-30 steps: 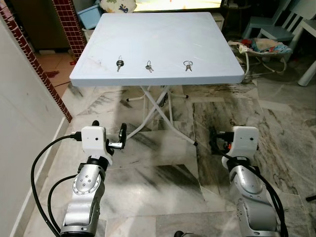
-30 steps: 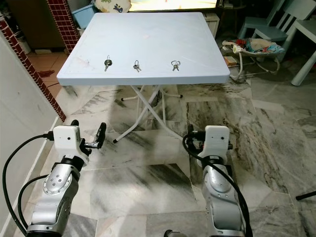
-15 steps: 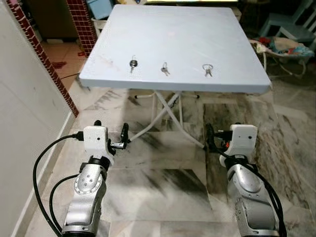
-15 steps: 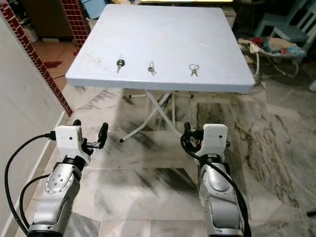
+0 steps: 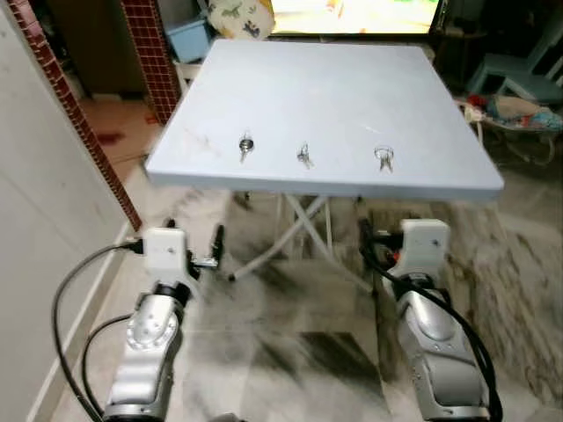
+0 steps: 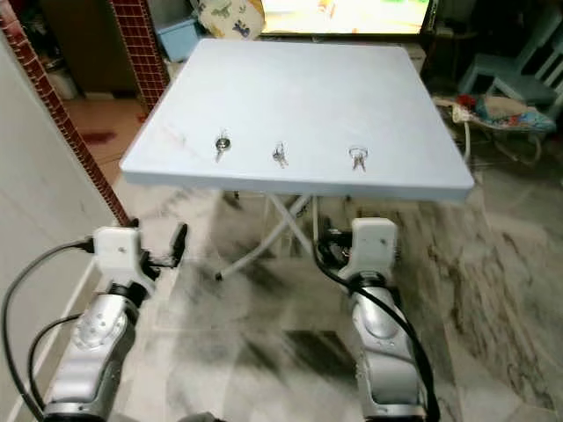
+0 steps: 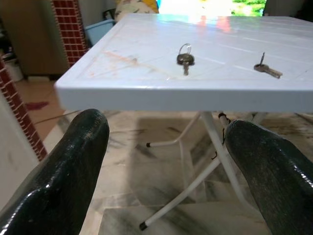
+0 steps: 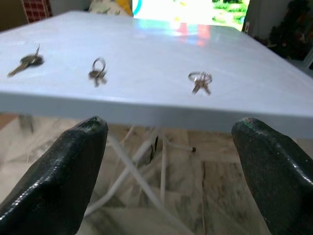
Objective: Hang keys on a hook
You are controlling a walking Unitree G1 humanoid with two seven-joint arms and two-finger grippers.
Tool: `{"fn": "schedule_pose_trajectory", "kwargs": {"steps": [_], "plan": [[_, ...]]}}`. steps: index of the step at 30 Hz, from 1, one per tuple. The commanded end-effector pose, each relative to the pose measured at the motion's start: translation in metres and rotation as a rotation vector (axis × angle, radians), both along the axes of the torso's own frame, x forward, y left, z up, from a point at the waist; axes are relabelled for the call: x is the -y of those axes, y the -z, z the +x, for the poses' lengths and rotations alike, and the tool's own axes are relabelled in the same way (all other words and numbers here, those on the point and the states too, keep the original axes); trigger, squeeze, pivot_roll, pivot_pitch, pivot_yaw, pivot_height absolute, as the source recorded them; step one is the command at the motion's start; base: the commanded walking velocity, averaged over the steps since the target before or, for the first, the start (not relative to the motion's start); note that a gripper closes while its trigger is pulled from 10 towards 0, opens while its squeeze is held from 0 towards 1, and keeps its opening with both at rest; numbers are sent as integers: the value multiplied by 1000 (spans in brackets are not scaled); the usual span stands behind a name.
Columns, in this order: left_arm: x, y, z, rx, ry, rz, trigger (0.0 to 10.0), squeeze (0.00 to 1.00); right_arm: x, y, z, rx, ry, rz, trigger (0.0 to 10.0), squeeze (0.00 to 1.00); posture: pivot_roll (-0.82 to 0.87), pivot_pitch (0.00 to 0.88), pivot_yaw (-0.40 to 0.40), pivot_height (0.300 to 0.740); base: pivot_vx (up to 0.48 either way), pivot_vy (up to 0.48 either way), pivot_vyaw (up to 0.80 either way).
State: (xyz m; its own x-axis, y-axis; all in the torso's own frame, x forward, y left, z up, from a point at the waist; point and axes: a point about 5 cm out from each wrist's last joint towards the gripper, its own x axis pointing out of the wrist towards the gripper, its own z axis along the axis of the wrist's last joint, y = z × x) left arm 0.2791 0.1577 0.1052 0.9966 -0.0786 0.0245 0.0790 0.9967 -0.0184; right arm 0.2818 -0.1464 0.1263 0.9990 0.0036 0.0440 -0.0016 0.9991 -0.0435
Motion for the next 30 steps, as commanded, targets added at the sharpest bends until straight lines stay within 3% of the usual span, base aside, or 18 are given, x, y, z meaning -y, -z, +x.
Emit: {"fn": "schedule_pose_trajectory", "kwargs": {"steps": [1, 3, 12, 24, 30], "plan": [[7, -2, 0, 9, 19, -12, 10000, 0, 6, -4, 0, 22, 12, -3, 10000, 0, -51, 124, 17, 740, 420, 0, 0], [8, -5, 1, 29, 25, 16, 10000, 0, 3, -8, 0, 41, -19, -32, 10000, 0, -49, 122, 18, 740, 405, 0, 0], [8, -8, 3, 37, 33, 3, 10000, 0, -11, -11, -1, 56, -102, -71, 10000, 0, -52, 115, 21, 740, 392, 0, 0], [8, -7, 4, 29, 24, 8, 10000, 0, -20, -8, -4, 39, -174, -58, 10000, 0, -52, 118, 26, 740, 409, 0, 0], [4, -5, 6, 17, -32, 2, 10000, 0, -22, -7, -4, 34, -183, -53, 10000, 0, -54, 119, 26, 740, 44, 0, 0]]}}
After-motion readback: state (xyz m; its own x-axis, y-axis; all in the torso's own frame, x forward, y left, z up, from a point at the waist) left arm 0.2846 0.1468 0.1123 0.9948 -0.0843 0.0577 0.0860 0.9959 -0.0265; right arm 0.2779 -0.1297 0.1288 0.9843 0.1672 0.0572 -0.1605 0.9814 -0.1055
